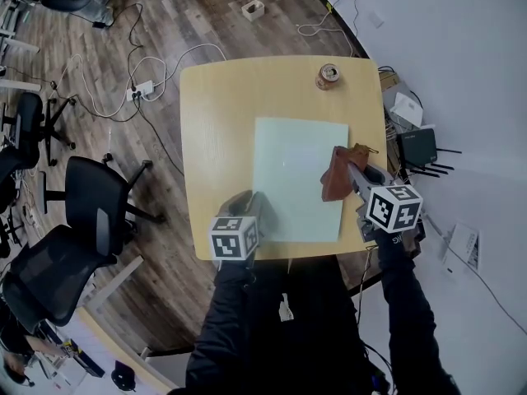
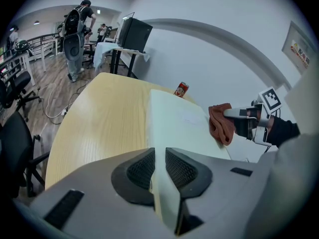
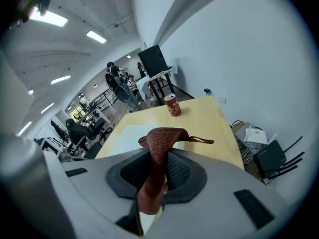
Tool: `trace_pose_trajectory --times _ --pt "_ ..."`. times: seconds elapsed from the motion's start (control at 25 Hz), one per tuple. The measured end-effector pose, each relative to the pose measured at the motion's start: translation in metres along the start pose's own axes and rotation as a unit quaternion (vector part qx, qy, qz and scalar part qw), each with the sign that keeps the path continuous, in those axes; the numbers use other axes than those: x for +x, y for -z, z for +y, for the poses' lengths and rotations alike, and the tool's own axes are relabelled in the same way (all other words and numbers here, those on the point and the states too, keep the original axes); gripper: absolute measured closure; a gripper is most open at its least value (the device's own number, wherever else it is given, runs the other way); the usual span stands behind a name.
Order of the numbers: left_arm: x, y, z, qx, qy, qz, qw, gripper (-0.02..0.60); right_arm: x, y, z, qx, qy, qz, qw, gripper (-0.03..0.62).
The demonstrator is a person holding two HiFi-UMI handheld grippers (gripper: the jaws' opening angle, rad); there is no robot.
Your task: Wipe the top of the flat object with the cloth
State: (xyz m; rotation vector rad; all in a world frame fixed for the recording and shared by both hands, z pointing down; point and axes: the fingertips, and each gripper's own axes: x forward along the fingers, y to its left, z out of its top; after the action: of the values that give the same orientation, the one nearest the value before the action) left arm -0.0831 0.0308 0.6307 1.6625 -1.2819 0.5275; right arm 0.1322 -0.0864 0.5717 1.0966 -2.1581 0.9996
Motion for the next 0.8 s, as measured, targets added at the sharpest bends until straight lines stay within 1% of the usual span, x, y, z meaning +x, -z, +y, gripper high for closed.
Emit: trace_pose_trajectory --times 0.16,0.32,0.52,0.68,0.8 --pt "0.001 -0.001 -0.001 -0.002 0.001 0.0 1.0 0.495 -0.006 -0.018 0.041 0.015 -0.05 -0.024 0.998 0.514" --pt "0.001 -0.002 -0.001 -0.007 0.002 -0.002 1.0 0.495 0.005 -0.025 0.091 0.026 -0.106 -0.027 0.994 0.514" --pt "0.0 -0.002 -0.002 -0.004 0.005 -0.002 1.0 0.495 0.037 -0.012 0.144 0.026 -0.16 0.004 0.987 0.514" --pt "0.0 -0.003 -0.001 -0.005 0.011 -0.003 0.9999 0.495 0.064 -0.001 0.174 0.042 -0.197 0.035 0.979 0.514" --pt "0.001 -0.003 0.0 -0.006 0.013 -0.003 0.9999 0.495 0.082 0.008 0.185 0.038 -0.206 0.056 0.976 0.514"
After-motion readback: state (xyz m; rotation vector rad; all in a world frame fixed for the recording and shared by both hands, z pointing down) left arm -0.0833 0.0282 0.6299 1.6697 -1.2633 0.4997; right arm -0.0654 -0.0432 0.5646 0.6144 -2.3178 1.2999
